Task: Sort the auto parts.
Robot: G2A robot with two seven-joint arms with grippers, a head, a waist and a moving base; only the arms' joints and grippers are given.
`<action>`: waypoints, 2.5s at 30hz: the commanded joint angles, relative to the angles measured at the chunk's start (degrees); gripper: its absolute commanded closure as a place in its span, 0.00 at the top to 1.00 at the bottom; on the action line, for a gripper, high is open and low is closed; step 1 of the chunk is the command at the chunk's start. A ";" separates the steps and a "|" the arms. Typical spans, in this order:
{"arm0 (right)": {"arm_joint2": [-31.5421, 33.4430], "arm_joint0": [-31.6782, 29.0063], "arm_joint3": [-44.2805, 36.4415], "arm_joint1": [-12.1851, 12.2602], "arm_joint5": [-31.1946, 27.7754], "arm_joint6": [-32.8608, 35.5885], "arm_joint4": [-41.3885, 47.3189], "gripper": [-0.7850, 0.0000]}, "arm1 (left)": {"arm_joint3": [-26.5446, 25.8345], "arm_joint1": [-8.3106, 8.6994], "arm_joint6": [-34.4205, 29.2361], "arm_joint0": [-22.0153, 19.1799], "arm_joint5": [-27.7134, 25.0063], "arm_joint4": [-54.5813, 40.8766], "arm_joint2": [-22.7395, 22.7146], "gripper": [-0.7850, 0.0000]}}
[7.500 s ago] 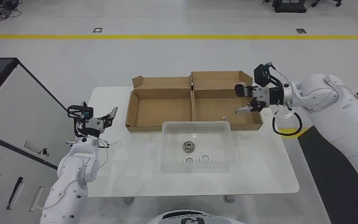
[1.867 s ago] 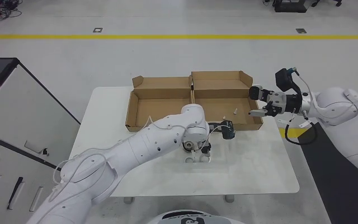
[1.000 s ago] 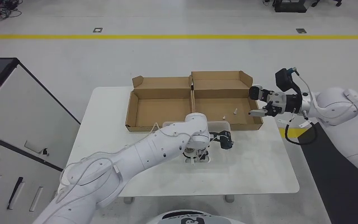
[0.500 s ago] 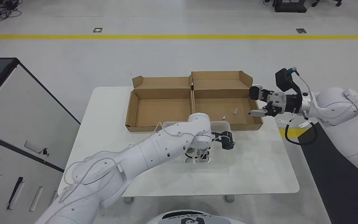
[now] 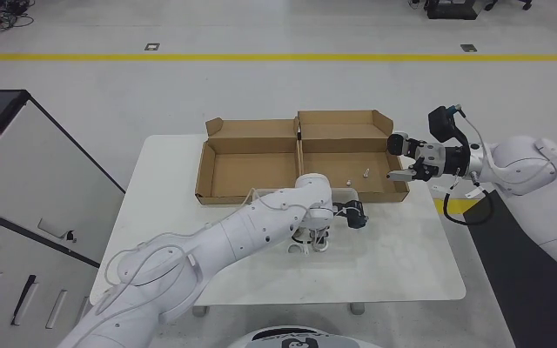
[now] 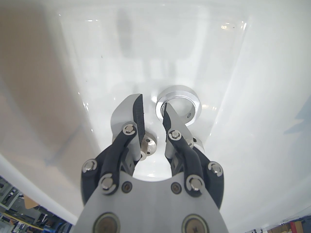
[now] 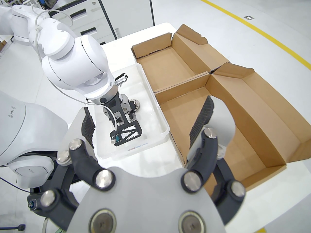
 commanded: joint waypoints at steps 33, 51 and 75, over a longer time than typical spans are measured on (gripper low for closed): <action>0.00 0.00 0.00 0.00 0.00 0.00 0.00 1.00 | 2.27 -1.61 -1.43 0.90 -1.46 0.78 -0.21 0.25; 0.00 0.00 0.00 0.00 0.00 0.00 0.00 1.00 | 0.83 -1.89 -3.72 -0.60 0.46 0.03 -3.01 0.00; 0.00 0.00 0.00 0.00 0.00 0.00 0.00 1.00 | -30.63 17.72 3.41 14.76 -7.88 6.63 -26.14 0.00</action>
